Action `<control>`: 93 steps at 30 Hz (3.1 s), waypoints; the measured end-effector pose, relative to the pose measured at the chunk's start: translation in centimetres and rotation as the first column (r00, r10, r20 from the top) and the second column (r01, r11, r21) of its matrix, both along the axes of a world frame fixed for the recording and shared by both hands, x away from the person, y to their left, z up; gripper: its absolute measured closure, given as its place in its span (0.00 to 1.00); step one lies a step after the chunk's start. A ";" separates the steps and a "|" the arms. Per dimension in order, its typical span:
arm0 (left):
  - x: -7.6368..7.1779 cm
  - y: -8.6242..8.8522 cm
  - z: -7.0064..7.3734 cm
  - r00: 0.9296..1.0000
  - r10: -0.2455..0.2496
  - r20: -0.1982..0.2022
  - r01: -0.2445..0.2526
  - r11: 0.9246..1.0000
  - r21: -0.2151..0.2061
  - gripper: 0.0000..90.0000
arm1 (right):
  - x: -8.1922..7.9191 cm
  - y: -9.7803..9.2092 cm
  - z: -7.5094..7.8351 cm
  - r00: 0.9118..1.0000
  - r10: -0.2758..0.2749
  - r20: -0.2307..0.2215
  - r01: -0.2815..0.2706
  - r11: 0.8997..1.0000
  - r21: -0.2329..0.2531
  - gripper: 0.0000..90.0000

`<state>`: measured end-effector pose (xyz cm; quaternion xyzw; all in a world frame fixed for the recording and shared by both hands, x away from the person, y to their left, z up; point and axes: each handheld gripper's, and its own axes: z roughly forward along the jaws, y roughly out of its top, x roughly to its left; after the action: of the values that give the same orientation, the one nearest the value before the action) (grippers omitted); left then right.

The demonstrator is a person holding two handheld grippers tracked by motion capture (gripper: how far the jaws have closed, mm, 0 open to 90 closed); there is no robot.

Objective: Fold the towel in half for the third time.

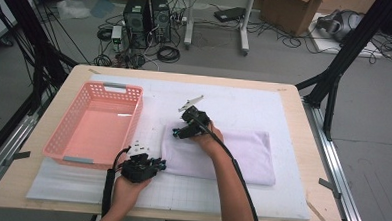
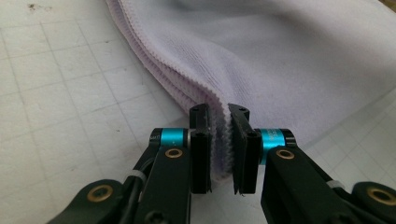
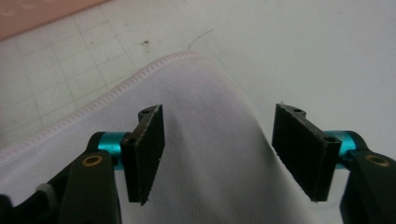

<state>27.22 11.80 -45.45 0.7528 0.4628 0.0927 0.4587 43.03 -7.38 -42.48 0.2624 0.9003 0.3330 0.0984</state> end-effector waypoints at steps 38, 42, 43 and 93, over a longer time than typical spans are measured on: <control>0.7 -4.0 5.6 0.992 -0.103 0.071 0.110 0.989 -0.103 0.90 | -1.5 -5.8 4.3 0.999 -0.003 0.044 -0.008 0.971 0.239 0.88; 0.9 -6.0 5.9 0.988 -0.132 0.073 0.139 0.986 -0.090 0.90 | -2.0 -7.7 4.5 0.999 -0.024 0.049 0.010 0.965 0.261 0.88; 0.9 -6.4 6.0 0.988 -0.139 0.071 0.145 0.986 -0.086 0.90 | -2.1 -8.2 4.6 0.998 -0.028 0.056 0.012 0.963 0.268 0.88; 2.8 -18.3 6.4 0.956 -0.270 0.118 0.278 0.958 -0.065 0.51 | -5.4 -23.8 1.9 0.944 -0.313 0.106 0.286 0.934 0.215 0.85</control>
<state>30.07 -6.48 -39.04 0.7845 0.3319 0.0500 0.5215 37.68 -31.19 -40.53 0.3815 0.8033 0.4188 0.1837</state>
